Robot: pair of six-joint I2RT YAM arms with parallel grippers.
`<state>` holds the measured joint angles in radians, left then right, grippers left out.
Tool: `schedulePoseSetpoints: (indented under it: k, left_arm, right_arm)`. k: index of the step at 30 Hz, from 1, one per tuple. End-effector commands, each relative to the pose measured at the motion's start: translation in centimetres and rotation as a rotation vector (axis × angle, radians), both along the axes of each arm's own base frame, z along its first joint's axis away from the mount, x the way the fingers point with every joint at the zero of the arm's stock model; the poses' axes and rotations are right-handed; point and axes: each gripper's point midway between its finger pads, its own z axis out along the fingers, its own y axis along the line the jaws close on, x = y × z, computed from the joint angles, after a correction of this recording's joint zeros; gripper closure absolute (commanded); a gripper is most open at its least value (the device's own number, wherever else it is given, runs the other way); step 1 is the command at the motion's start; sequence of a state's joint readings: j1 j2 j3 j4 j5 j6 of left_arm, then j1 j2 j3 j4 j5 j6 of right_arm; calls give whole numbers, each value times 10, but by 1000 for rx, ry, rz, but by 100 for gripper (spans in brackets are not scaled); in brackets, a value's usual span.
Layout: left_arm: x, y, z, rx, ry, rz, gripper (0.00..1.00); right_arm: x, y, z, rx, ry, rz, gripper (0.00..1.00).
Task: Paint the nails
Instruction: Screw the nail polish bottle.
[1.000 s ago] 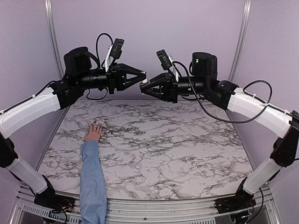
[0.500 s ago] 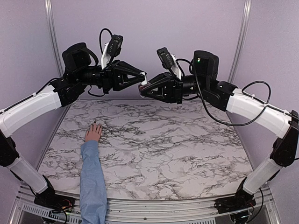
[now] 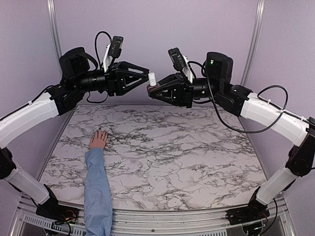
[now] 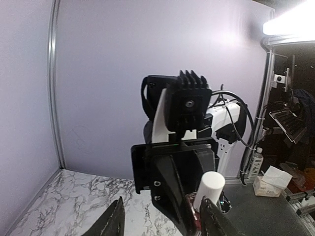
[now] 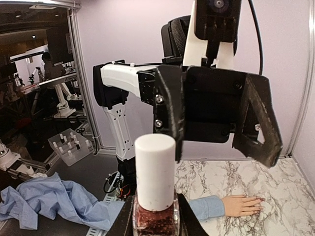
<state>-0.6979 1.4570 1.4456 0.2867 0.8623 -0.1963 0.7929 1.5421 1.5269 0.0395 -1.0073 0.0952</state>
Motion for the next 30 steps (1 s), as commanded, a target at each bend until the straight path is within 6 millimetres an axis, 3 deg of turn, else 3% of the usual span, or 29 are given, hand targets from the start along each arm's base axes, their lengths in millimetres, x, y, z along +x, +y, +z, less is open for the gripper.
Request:
schedulePoseSetpoints:
  k: [1,6,10,22,30]
  left_arm:
    - [27,19,17,-55,12,215,46]
    - [43,26,11,-67,72,320,42]
    - [49,21,9,-74,117,349,39]
    - [65,-23,-9,-68,180,496,40]
    - [78,-29,-19,-71,224,571,49]
  right_arm:
    - [8,-10,18,15,-117,-147,100]
    - [59,-17,12,-37,-139,-460,100]
    - [99,-28,0,-111,-134,-708,100]
    - [108,-18,-17,-216,-209,-841,100]
    - [112,-15,-21,-246,-237,-883,100]
